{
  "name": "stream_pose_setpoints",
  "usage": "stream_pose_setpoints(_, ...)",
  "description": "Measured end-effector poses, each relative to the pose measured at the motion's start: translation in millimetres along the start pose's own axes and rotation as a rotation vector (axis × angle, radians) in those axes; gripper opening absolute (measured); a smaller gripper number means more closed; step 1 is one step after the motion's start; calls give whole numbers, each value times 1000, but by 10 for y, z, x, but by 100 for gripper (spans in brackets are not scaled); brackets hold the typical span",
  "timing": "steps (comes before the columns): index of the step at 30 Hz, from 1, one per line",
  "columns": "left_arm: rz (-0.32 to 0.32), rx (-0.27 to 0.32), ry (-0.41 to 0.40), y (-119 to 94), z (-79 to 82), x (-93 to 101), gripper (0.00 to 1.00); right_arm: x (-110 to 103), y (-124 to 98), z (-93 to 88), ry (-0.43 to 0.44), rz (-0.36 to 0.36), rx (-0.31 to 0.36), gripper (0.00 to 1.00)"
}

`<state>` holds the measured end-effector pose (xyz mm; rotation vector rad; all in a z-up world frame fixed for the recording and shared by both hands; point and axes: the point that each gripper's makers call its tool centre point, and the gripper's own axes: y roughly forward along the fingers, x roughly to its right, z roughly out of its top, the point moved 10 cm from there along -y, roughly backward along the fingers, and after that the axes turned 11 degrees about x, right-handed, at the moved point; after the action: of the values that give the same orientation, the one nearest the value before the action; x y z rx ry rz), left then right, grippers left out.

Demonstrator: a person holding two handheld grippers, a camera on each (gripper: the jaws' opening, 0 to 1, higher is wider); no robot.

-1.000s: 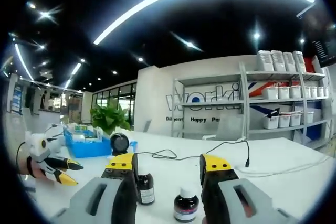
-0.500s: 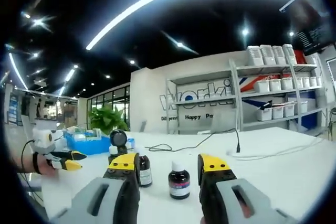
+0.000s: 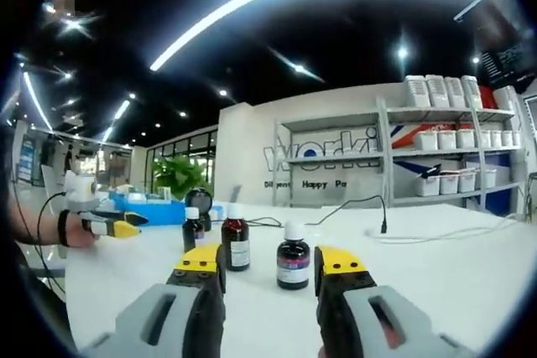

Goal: Rotate the medicine bottle to make it face forward pick up the medicine bottle inspect the drug traceability code place the medicine on the table

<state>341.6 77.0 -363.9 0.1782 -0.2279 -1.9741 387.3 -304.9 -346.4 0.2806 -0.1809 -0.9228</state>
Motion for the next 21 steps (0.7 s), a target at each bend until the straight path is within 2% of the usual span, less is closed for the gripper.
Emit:
stream_pose_setpoints(5,-1,-3,9,-1,0,5,34,-29,-11,-40,7,-2,-18,37)
stream_pose_setpoints(11,-2,-5,9,1,-4,7,34,-91,-13,27,25,-5,-19,36)
stream_pose_setpoints(21,-3,-7,11,3,-9,2,34,-142,49,37,25,20,-40,35)
